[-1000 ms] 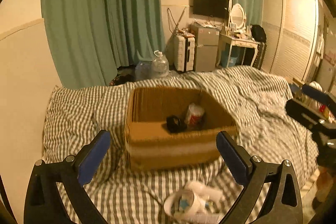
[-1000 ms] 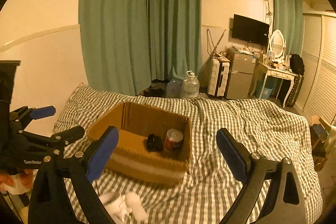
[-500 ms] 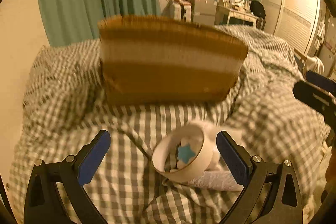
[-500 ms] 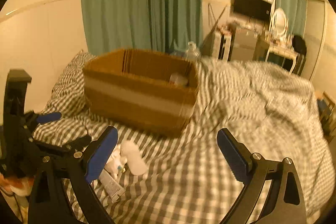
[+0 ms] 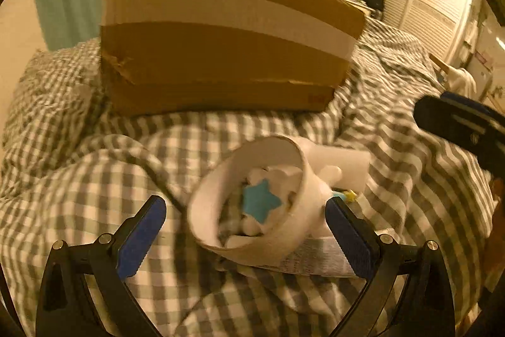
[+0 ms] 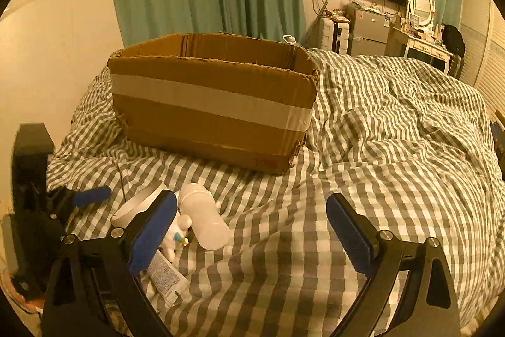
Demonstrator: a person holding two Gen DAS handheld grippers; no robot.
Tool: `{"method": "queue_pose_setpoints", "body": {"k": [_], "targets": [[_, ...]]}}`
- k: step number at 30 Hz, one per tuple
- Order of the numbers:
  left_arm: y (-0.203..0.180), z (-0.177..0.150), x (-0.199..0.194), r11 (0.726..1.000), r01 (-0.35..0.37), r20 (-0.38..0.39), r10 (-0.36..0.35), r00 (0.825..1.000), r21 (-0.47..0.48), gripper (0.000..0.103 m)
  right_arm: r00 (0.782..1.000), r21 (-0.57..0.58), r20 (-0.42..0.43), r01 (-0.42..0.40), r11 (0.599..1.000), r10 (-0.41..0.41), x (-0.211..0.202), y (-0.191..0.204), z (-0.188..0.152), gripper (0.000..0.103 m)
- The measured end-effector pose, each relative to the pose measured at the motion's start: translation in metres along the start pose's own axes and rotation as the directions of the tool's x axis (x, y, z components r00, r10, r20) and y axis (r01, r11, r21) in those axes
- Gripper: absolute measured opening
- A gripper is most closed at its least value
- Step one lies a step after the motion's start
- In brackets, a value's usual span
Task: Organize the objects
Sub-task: 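Withdraw both grippers from the box back toward the remaining items, then grasp the white tape roll with the left gripper while the right grasps the white plastic bottle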
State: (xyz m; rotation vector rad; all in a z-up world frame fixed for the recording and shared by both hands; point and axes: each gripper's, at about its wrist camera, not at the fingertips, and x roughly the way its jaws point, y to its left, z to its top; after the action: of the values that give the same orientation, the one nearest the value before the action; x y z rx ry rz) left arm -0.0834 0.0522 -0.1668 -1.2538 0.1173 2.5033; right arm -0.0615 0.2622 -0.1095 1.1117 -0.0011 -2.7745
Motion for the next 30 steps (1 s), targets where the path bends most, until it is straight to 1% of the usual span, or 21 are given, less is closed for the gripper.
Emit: {"method": "queue_pose_setpoints", "body": {"k": [3,5,7,8,10,13,19,28,29,30], "targets": [[-0.003,-0.003,0.007,1.000,0.012,-0.018,-0.012,1.000,0.011,0.103,1.000,0.021,0.000,-0.006,1.000,0.006,0.000,-0.003,-0.002,0.096],[-0.003,-0.006,0.007,1.000,0.025,-0.012,-0.025,1.000,0.011,0.102,1.000,0.029,0.004,-0.009,1.000,0.009,0.000,-0.004,-0.002,0.096],[-0.002,-0.006,0.005,0.999,0.034,-0.005,-0.034,0.999,0.010,0.095,1.000,0.031,0.001,-0.012,0.999,0.012,0.001,-0.004,-0.003,0.096],[0.000,-0.006,0.004,0.999,0.039,-0.005,-0.039,0.999,0.010,0.093,1.000,0.030,-0.004,-0.011,0.999,0.011,0.003,-0.004,-0.003,0.096],[0.003,-0.006,-0.001,0.999,0.053,-0.003,-0.053,0.999,0.009,0.083,1.000,0.028,-0.011,-0.007,1.000,0.007,0.005,-0.003,-0.004,0.096],[0.007,-0.007,-0.006,0.997,0.071,-0.004,-0.071,0.997,0.000,0.080,1.000,0.019,-0.014,-0.003,1.000,0.003,0.006,0.000,-0.004,0.096],[0.017,-0.008,-0.016,0.995,0.089,-0.011,-0.090,0.996,-0.041,0.080,1.000,0.010,-0.021,0.004,1.000,-0.004,0.008,0.002,-0.005,0.096],[0.034,-0.004,-0.044,0.995,0.077,0.036,-0.074,0.997,-0.063,0.078,0.999,-0.005,-0.031,0.010,1.000,-0.010,0.011,0.005,-0.007,0.096],[0.035,-0.003,-0.046,0.995,0.079,0.040,-0.076,0.996,-0.063,0.076,0.999,-0.007,-0.031,0.012,1.000,-0.012,0.011,0.005,-0.007,0.096],[0.035,-0.002,-0.046,0.995,0.075,0.044,-0.073,0.996,-0.061,0.061,0.999,-0.010,-0.032,0.013,1.000,-0.013,0.011,0.006,-0.007,0.096]]}}
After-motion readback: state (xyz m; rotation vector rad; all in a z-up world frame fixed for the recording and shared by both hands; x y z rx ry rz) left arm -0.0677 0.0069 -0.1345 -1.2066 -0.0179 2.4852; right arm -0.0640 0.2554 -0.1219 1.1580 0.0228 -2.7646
